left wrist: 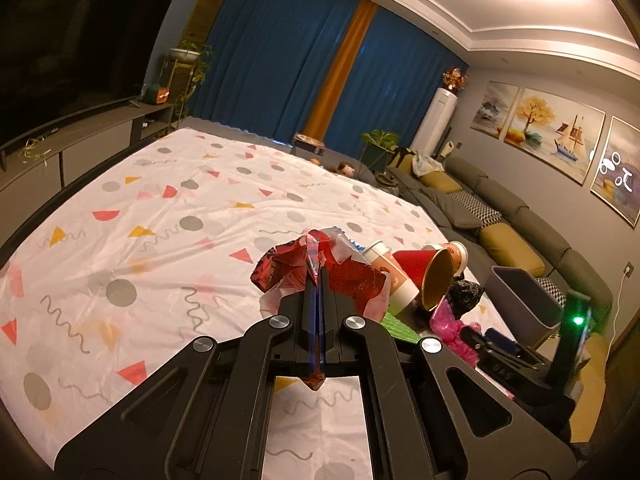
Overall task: Collect trash
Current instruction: 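Grasp the crumpled red wrapper with the left tool while the right tool grasps the pink plastic bag, then carry the red wrapper and pink bag to the grey bin and open both tools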
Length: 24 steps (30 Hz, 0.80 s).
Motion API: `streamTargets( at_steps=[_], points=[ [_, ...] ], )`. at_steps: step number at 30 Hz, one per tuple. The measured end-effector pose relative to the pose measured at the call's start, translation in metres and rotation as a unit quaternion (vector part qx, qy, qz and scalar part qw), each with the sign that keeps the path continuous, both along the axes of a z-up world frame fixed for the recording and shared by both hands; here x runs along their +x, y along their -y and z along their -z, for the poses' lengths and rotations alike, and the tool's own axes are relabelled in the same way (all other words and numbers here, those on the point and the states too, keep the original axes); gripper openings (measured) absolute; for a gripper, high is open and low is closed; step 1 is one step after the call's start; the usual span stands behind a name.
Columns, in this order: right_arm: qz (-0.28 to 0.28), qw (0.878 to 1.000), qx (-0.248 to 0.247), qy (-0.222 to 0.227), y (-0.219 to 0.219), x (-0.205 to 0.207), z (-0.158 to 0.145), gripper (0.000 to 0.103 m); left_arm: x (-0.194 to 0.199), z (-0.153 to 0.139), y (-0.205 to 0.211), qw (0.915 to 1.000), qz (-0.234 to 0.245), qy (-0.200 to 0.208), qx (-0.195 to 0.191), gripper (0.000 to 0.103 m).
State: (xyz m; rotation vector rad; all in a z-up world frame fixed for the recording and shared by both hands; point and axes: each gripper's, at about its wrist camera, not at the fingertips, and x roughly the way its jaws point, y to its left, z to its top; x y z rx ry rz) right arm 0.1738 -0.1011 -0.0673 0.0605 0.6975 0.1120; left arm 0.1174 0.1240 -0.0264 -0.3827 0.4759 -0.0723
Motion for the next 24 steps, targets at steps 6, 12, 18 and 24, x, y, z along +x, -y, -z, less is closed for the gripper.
streamTargets(
  at_steps=[6, 12, 18, 24],
  points=[
    [-0.006, 1.000, -0.004, -0.006, 0.000, -0.001, 0.002, 0.026, 0.000, -0.002, 0.003, 1.0000, 0.002, 0.000, 0.002, 0.000],
    [0.001, 1.000, 0.001, 0.023, 0.009, -0.017, -0.011, 0.024, -0.001, -0.006, 0.009, 0.9999, 0.010, 0.004, 0.007, 0.000],
    [0.000, 0.998, 0.012, 0.058, 0.019, -0.035, -0.032, 0.024, -0.002, -0.011, 0.021, 0.9996, 0.021, 0.009, 0.014, 0.000],
    [0.003, 0.996, 0.022, 0.086, 0.031, -0.052, -0.048, 0.024, -0.003, -0.017, 0.039, 0.9989, 0.036, 0.016, 0.024, 0.000]
  ],
)
